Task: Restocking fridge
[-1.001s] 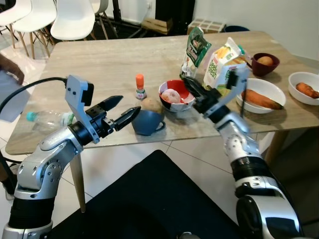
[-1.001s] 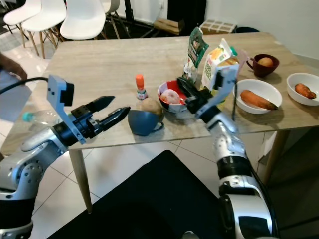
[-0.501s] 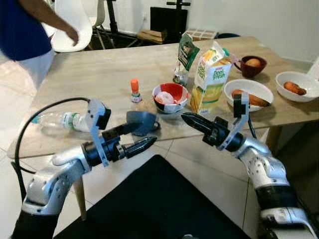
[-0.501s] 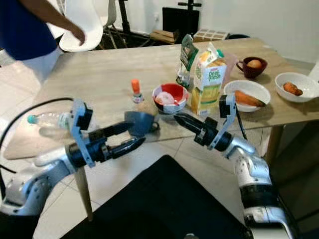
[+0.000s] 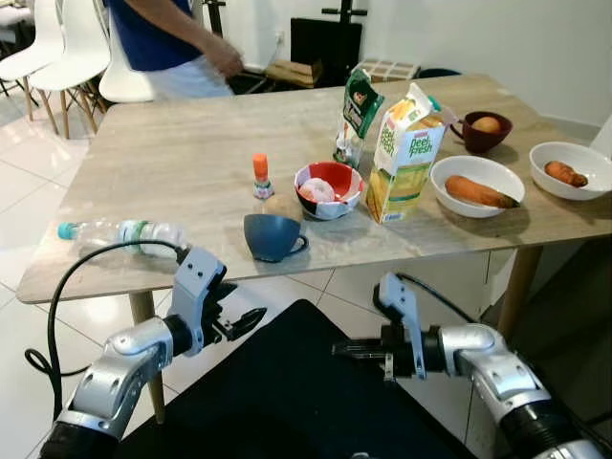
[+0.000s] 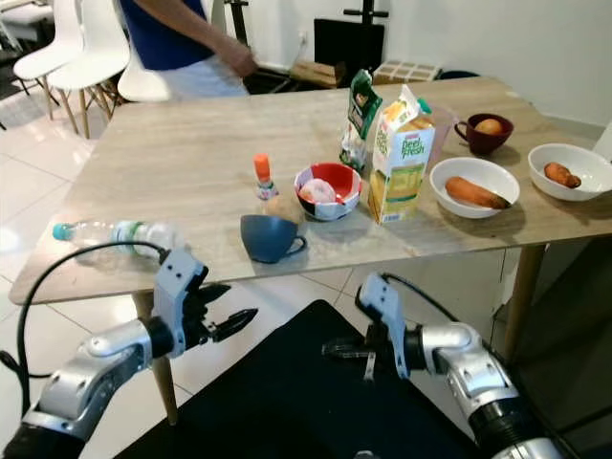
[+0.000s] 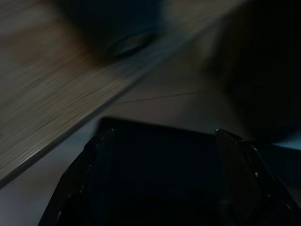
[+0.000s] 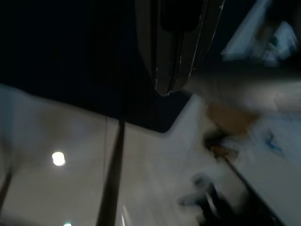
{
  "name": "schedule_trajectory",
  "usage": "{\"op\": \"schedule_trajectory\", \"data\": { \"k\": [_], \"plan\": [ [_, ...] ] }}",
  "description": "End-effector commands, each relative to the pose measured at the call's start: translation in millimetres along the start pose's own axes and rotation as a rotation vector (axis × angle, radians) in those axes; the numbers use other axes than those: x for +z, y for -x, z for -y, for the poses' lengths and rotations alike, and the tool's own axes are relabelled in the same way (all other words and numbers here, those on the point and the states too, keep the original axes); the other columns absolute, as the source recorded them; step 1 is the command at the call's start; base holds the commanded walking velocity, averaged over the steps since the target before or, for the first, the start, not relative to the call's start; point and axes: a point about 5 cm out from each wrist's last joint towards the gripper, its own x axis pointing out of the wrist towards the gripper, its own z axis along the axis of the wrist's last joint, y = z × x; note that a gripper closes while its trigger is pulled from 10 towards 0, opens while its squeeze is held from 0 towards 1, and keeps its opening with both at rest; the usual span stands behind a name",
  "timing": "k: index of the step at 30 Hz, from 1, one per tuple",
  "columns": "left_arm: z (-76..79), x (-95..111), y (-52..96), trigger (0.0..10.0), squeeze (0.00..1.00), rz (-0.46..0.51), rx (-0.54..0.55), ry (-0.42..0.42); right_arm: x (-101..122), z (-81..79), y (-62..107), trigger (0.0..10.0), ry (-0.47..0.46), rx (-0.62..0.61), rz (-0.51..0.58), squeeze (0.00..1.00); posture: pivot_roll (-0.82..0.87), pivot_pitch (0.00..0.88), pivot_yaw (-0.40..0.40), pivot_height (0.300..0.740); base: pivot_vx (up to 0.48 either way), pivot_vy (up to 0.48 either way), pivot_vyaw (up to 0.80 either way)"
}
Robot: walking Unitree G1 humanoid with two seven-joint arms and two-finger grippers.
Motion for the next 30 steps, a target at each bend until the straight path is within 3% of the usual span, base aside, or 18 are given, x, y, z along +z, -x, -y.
{"op": "schedule_trajectory", "data": {
  "k": [1,3,6,9,10,14,16,17,19,23,26,30],
  "plan": [
    [-1.5,-21.0,-2.6,10.0,0.00,-0.065,0.076,-0.001,-16.2,-4.1,-6.0,10.0,0.013,-0.009,-0.097,0.00,-0.08,0.081,0.042,0.740,0.000,0.000,0.00],
    [-2.1,-47.5,-3.9,10.0,0.00,-0.139,0.152,0.004,-37.6,-9.0,-12.6,10.0,0.034,-0.028,-0.230,0.00,-0.08,0.081,0.042,0.740,0.000,0.000,0.00],
    [-2.1,-47.5,-3.9,10.0,0.00,-0.139,0.152,0.004,-37.6,-9.0,-12.6,10.0,0.034,-0.028,-0.230,0.00,-0.08,0.081,0.042,0.740,0.000,0.000,0.00],
    [-1.0,-96.3,0.1,10.0,0.00,-0.277,0.295,0.057,-70.0,-13.5,-24.9,10.0,0.056,-0.109,-0.388,0.00,-0.08,0.078,0.036,0.740,0.000,0.000,0.00],
    [-1.0,-96.3,0.1,10.0,0.00,-0.277,0.295,0.057,-70.0,-13.5,-24.9,10.0,0.056,-0.109,-0.388,0.00,-0.08,0.078,0.036,0.740,0.000,0.000,0.00],
    [10.2,-133.6,7.2,10.0,0.00,-0.384,0.353,0.080,-94.4,-19.2,-34.0,10.0,0.058,-0.201,-0.474,0.00,-0.09,0.072,0.036,0.740,0.000,0.000,0.00],
    [10.2,-133.6,7.2,10.0,0.00,-0.384,0.353,0.080,-94.4,-19.2,-34.0,10.0,0.058,-0.201,-0.474,0.00,-0.09,0.072,0.036,0.740,0.000,0.000,0.00],
    [13.5,-149.8,13.6,10.0,0.00,-0.428,0.400,0.103,-96.7,-15.0,-39.9,10.0,0.084,-0.328,-0.463,0.00,-0.09,0.067,0.034,0.740,0.000,0.000,0.00],
    [15.4,-159.7,17.6,10.0,0.00,-0.448,0.438,0.123,-96.6,-11.6,-43.5,10.0,0.110,-0.423,-0.448,0.00,-0.09,0.065,0.033,0.740,0.000,0.000,0.00],
    [18.5,-175.2,27.1,10.0,0.00,-0.459,0.531,0.175,-90.0,-0.8,-44.5,10.0,0.038,-0.708,-0.296,0.00,-0.08,0.051,0.028,0.740,0.000,0.000,0.00],
    [19.5,-179.0,28.6,10.0,0.00,-0.451,0.562,0.196,-89.4,1.4,-43.5,10.0,-0.013,-0.783,-0.245,0.00,-0.07,0.043,0.022,0.740,0.000,0.000,0.00],
    [15.8,-179.9,28.6,10.0,0.00,-0.414,0.657,0.284,-90.4,-5.5,-52.5,10.0,-0.027,-0.764,-0.208,0.00,-0.06,0.028,0.022,0.740,0.000,0.000,0.00]
  ]
}}
